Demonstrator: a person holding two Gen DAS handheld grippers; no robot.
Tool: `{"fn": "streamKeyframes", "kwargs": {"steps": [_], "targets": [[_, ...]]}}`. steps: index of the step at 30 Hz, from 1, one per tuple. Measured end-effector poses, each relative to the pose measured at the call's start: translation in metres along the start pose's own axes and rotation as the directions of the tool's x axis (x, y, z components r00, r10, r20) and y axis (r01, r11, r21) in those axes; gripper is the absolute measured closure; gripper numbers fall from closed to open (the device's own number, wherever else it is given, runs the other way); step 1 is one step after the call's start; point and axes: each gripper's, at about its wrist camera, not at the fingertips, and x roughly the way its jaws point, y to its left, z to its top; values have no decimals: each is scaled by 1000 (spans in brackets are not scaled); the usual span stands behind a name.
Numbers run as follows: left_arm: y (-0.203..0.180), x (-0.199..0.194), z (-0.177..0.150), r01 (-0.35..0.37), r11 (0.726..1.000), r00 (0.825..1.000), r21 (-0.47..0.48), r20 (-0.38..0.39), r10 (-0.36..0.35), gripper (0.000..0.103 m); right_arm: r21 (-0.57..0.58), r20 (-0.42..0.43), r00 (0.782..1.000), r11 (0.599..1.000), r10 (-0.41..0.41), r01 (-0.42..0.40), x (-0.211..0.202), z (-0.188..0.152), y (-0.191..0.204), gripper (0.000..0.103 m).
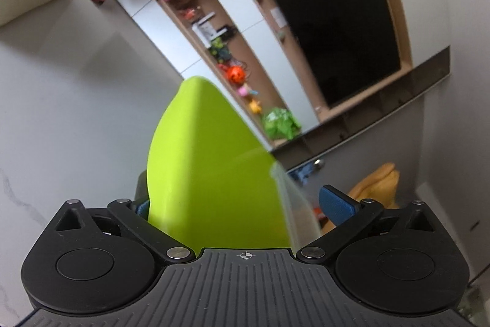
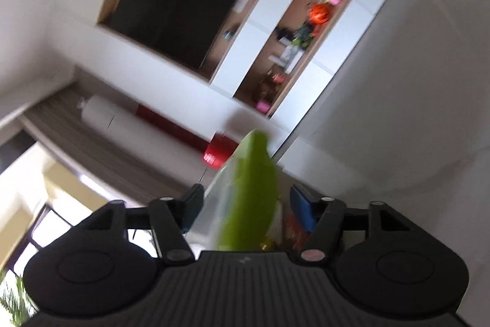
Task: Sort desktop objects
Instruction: 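Carry the lid with both grippers over the grey bin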
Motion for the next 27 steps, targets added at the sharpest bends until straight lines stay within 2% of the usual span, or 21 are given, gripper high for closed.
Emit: {"fn": "streamKeyframes", "kwargs": {"steps": [1, 4, 7, 8, 9, 10, 12, 14, 16, 18, 20, 21, 23, 24, 27], "targets": [[1, 1, -2, 0, 1000, 1000, -5, 5, 0, 0, -6, -14, 1000, 1000, 6, -7, 1, -2, 0, 36], [1, 3, -3, -17, 1000, 1000, 4, 26, 17, 0, -112, 4, 997, 990, -81, 81, 1, -7, 8, 64], [-8, 6, -8, -95, 992, 994, 86, 55, 91, 11, -156, 14, 995, 983, -96, 97, 5, -11, 12, 64], [-10, 6, -9, -109, 989, 993, 101, 62, 104, 22, -162, 16, 995, 982, -97, 98, 6, -13, 12, 64], [-12, 7, -10, -124, 986, 991, 116, 69, 116, 24, -161, 22, 995, 982, -99, 101, 6, -14, 12, 64], [-11, 6, -10, -119, 987, 991, 111, 72, 112, 23, -157, 27, 995, 982, -100, 103, 6, -14, 11, 64], [-1, 3, -8, -42, 999, 997, 24, 66, 40, 10, -129, 20, 996, 988, -87, 88, 7, -13, 8, 61], [7, -2, -7, 2, 999, 998, -41, 67, 0, 8, -88, 1, 999, 995, -54, 54, 9, -11, 4, 52], [10, -5, -6, 2, 999, 998, -52, 69, 1, 8, -72, -14, 999, 997, -29, 28, 10, -12, 2, 46], [10, -6, -7, -13, 999, 997, -41, 75, 16, 8, -96, -19, 999, 995, -34, 32, 14, -14, 5, 47], [9, -4, -8, -19, 999, 997, -37, 71, 22, 8, -142, -6, 998, 988, -61, 59, 17, -17, 9, 59], [9, -3, -8, -26, 999, 997, -35, 68, 29, 8, -158, -1, 997, 985, -72, 71, 17, -18, 10, 60], [7, -3, -9, -59, 998, 995, -9, 79, 60, 10, -175, 9, 996, 981, -84, 85, 18, -20, 11, 61], [5, -3, -9, -76, 997, 993, 8, 86, 75, 19, -175, 12, 997, 981, -82, 82, 18, -20, 11, 61], [0, -3, -9, -76, 996, 993, 36, 98, 72, 20, -188, 28, 996, 978, -82, 86, 19, -22, 13, 61]]}}
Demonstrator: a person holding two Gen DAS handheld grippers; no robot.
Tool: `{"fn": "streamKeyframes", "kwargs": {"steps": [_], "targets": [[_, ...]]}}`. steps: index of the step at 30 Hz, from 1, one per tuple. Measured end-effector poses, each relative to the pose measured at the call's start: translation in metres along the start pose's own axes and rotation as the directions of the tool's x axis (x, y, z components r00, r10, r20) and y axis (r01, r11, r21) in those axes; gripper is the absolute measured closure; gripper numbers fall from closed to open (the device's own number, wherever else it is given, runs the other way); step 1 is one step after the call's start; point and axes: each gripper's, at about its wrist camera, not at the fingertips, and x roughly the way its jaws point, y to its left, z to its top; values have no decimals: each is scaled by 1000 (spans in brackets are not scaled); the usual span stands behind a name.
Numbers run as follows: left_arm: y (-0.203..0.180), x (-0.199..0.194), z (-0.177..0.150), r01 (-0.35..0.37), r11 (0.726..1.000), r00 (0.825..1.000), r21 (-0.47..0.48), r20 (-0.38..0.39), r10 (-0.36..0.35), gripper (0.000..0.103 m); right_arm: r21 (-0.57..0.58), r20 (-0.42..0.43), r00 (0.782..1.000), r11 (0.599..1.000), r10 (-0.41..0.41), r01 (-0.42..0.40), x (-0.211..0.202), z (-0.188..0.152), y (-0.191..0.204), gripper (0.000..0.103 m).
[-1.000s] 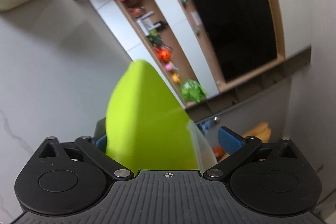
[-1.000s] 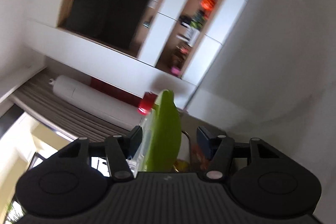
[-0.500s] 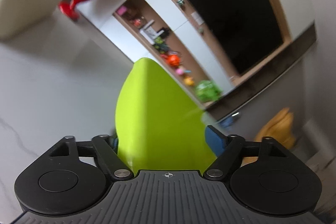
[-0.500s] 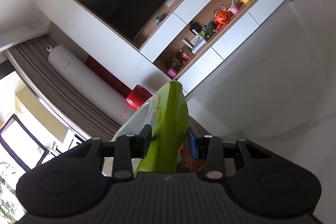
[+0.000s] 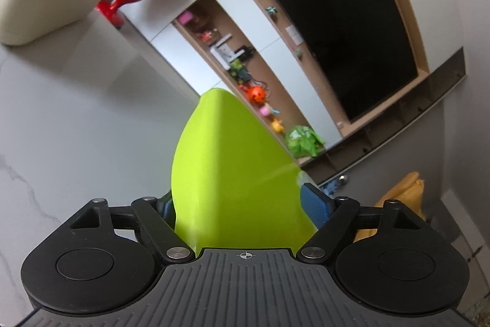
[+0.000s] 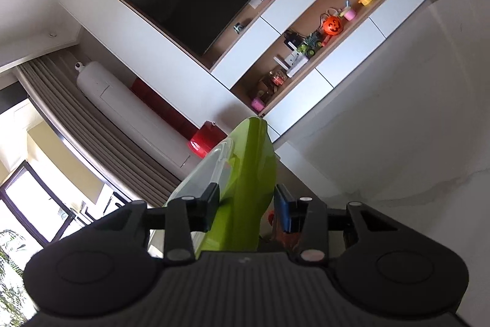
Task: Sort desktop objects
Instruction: 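Carry the lid with both grippers over the grey bin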
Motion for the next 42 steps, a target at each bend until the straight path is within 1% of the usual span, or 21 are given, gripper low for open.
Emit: {"fn": "streamKeyframes", "kwargs": {"steps": [4, 7, 9, 12, 14, 17, 19, 20, 22, 24, 25, 26, 29, 31, 34, 35, 36, 37, 38, 39, 42], "targets": [[-14, 7, 10, 23, 999, 1000, 40, 13, -24, 20, 18, 42, 999, 1000, -18, 18, 0, 2, 0, 61], [-20, 11, 12, 20, 997, 1000, 68, 20, -21, 14, 20, 55, 999, 1000, 0, -1, 3, 5, 2, 61], [-12, 15, 10, -3, 999, 1000, 44, 6, 3, 13, 15, 36, 999, 1000, -4, 4, 7, 4, 1, 61], [6, 18, 7, -28, 999, 999, -29, -24, 27, 13, 9, 34, 999, 1000, -1, 1, 9, 2, 2, 61], [12, 16, 5, -3, 998, 999, -56, -40, 1, 13, 24, 37, 999, 1000, 3, -4, 8, 1, 0, 61], [4, 10, 1, 54, 998, 998, -26, -38, -55, 13, 47, 49, 999, 999, 6, -9, 5, 1, -4, 61], [-1, 5, 0, 92, 996, 996, -8, -10, -92, 12, 59, 60, 998, 998, 5, -8, 2, 1, -6, 61], [-1, 1, 1, 105, 994, 994, -6, 9, -105, 10, 60, 63, 998, 998, 3, -7, 2, 1, -7, 65], [1, -5, 2, 94, 995, 995, -18, 45, -93, 8, 66, 66, 998, 998, 2, -7, 1, 2, -9, 65], [10, -4, 5, 26, 998, 998, -53, 57, -23, 4, 91, 54, 998, 996, 10, -15, 1, 2, -12, 62], [15, -1, 6, 17, 997, 999, -78, 41, -14, 4, 107, 41, 999, 994, 18, -22, 3, 3, -14, 54], [20, 3, 7, 29, 993, 1000, -112, 15, -27, 4, 124, 26, 999, 992, 27, -30, 4, 3, -16, 47], [25, 16, 7, 95, 979, 994, -183, -39, -104, 4, 131, 10, 999, 991, 30, -31, 8, 2, -18, 47], [14, 22, 12, 99, 984, 993, -146, -47, -107, 4, 123, 5, 999, 992, 32, -33, 12, 3, -16, 47], [-6, 24, 18, 51, 998, 998, -47, -22, -52, 4, 124, -12, 999, 991, 41, -39, 22, 8, -12, 45], [-9, 23, 17, 39, 999, 999, -30, -18, -40, 4, 114, -20, 999, 993, 37, -35, 26, 10, -9, 43], [-12, 22, 14, 28, 1000, 1000, -13, -14, -28, 5, 83, -22, 999, 996, 24, -22, 28, 10, -5, 45], [-14, 21, 11, 17, 1000, 1000, 9, -10, -17, 7, 46, -21, 1000, 999, 8, -7, 30, 10, -1, 45], [-16, 19, 7, 8, 999, 1000, 31, -9, -8, 16, 36, -14, 1000, 999, 7, -7, 30, 9, 1, 46], [-19, 15, 4, 7, 999, 1000, 51, -10, -6, 18, 38, -3, 1000, 999, 12, -12, 27, 8, 2, 46], [-26, 7, -1, 53, 996, 998, 68, -22, -51, 17, 71, 22, 999, 997, 39, -41, 13, 3, 0, 50]]}}
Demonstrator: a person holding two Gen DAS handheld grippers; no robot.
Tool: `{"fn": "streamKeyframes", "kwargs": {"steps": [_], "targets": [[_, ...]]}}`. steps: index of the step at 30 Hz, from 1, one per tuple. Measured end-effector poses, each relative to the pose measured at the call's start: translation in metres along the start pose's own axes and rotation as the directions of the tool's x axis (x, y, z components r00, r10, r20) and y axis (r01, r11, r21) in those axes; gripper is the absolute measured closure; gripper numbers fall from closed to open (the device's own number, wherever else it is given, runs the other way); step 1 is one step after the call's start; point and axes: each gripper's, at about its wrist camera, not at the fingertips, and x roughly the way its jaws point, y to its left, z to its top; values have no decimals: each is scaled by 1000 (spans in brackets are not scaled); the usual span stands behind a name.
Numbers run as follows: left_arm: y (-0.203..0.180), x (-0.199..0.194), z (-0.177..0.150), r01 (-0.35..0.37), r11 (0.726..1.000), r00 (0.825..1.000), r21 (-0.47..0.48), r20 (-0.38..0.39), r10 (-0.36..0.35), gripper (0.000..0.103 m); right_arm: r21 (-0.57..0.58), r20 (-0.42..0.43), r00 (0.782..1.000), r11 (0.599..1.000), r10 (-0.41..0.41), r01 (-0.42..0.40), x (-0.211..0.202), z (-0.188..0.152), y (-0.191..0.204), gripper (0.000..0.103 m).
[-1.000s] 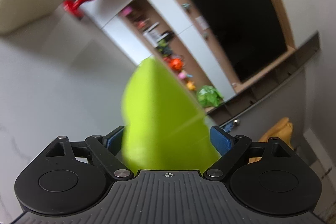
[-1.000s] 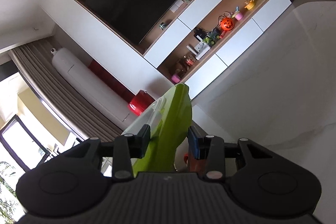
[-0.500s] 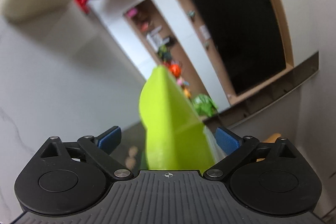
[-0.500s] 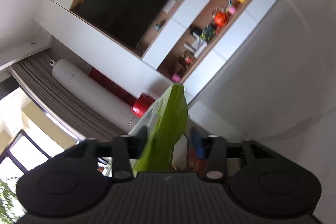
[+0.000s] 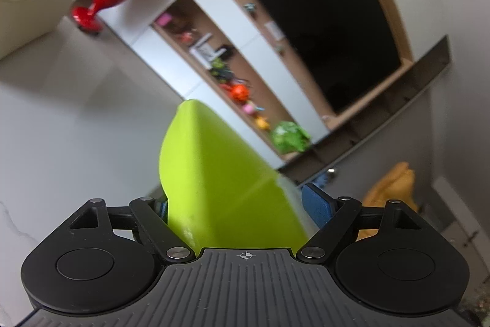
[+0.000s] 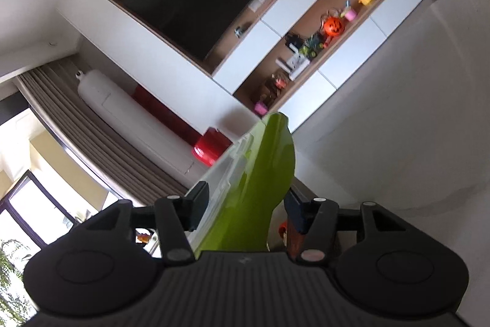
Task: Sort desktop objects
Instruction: 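Carry the lid with both grippers over the grey bin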
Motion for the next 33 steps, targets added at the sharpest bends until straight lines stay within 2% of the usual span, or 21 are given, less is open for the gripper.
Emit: {"fn": "streamKeyframes", "kwargs": {"steps": [3, 6, 10, 11, 13, 15, 17, 20, 22, 24, 26, 29, 30, 31, 33], "targets": [[-1, 0, -6, 5, 1000, 1000, -2, -25, -5, 15, 28, -24, 1000, 999, 20, -19, -7, -1, -6, 53], [3, -2, -15, 7, 1000, 1000, -27, -27, -8, 15, -21, -32, 999, 999, -31, 31, -5, -6, -2, 53], [5, -10, -17, 62, 997, 998, -43, 1, -62, 14, -20, -27, 999, 1000, -21, 20, -5, -7, 0, 53], [6, -11, -17, 68, 996, 998, -50, 5, -68, 11, -17, -26, 1000, 1000, -17, 17, -5, -8, 0, 53], [13, -4, -18, 27, 997, 1000, -79, -6, -27, 9, -13, -41, 999, 1000, -16, 16, -3, -9, -1, 53], [23, 2, -20, -26, 993, 999, -112, -22, 23, 9, -25, -58, 998, 1000, -16, 15, 0, -11, 2, 48], [30, 0, -19, -33, 989, 999, -142, -18, 31, 9, -27, -63, 998, 999, -29, 27, -1, -13, 3, 41], [25, -13, -15, -21, 991, 999, -134, 30, 26, 4, 9, -32, 999, 999, -42, 42, -9, -13, 0, 38], [20, -22, -16, -59, 991, 997, -117, 51, 66, 3, 24, 14, 998, 998, -65, 64, -21, -14, 0, 38], [13, -34, -21, -145, 985, 986, -91, 72, 152, 1, 30, 51, 994, 995, -96, 95, -34, -17, 3, 37], [3, -52, -30, -231, 971, 966, -58, 104, 236, 1, 19, 96, 987, 992, -129, 127, -52, -25, 9, 35], [-16, -80, -40, -307, 951, 938, 18, 174, 300, 0, -61, 151, 975, 983, -161, 171, -83, -43, 25, 28], [-22, -87, -41, -323, 946, 934, 40, 177, 312, 0, -100, 156, 973, 977, -173, 189, -91, -49, 30, 28], [-28, -92, -42, -320, 945, 938, 60, 156, 308, 0, -136, 150, 971, 969, -186, 206, -98, -53, 36, 27], [-39, -93, -45, -276, 956, 961, 103, 43, 273, 0, -206, 132, 968, 950, -212, 235, -109, -62, 46, 28]]}}
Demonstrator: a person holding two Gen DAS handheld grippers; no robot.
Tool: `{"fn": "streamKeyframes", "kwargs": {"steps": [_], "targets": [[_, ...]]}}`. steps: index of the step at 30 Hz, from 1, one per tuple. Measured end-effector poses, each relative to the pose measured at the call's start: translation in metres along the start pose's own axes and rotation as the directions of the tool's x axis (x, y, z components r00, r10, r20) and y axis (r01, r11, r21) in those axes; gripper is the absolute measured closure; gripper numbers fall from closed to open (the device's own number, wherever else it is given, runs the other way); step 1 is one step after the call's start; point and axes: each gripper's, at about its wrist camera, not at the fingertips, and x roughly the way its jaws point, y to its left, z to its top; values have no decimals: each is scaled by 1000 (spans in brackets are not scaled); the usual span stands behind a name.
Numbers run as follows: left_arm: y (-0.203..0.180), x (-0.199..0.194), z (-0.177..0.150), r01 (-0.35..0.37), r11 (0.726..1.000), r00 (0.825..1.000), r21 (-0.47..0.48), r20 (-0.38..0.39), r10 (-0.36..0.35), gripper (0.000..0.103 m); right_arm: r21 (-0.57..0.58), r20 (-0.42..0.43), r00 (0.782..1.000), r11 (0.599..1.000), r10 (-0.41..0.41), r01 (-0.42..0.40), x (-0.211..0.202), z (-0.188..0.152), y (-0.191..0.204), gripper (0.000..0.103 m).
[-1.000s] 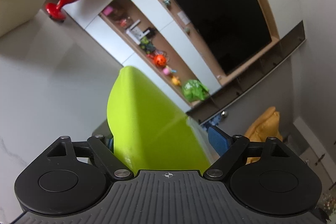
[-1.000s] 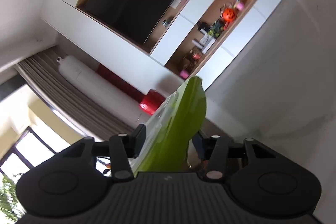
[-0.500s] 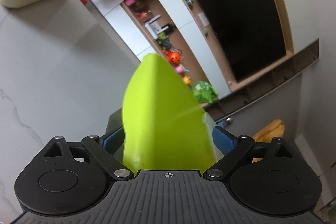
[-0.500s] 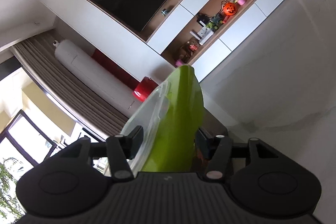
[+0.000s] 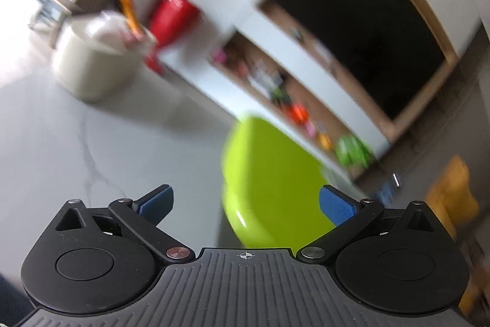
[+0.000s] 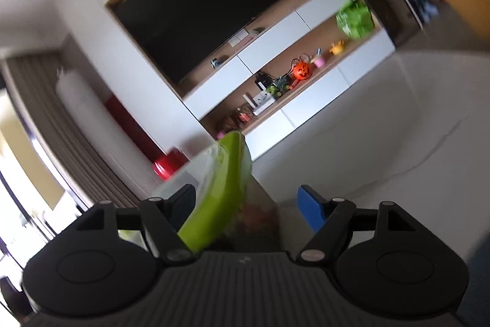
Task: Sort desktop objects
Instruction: 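Carry the lid with both grippers over the grey bin, then lower the lid onto the bin opening with both grippers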
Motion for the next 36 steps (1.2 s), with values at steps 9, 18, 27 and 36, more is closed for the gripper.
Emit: {"fn": "streamKeyframes", "kwargs": {"steps": [9, 18, 27, 36], "targets": [[-89, 47, -75, -140, 937, 924, 320, -299, 240, 0, -321, -285, 956, 947, -76, -20, 22, -48, 102, 42], [-98, 92, -76, -275, 885, 894, 375, -239, 379, 0, -376, -324, 934, 926, -153, 21, 90, -44, 165, 22], [-98, 108, -64, -252, 898, 896, 362, -263, 358, 0, -172, -342, 922, 977, -180, 127, 109, -38, 126, 23], [-90, 123, -53, -233, 913, 902, 335, -275, 331, 0, -115, -345, 922, 983, -176, 145, 125, -35, 113, 23]]}}
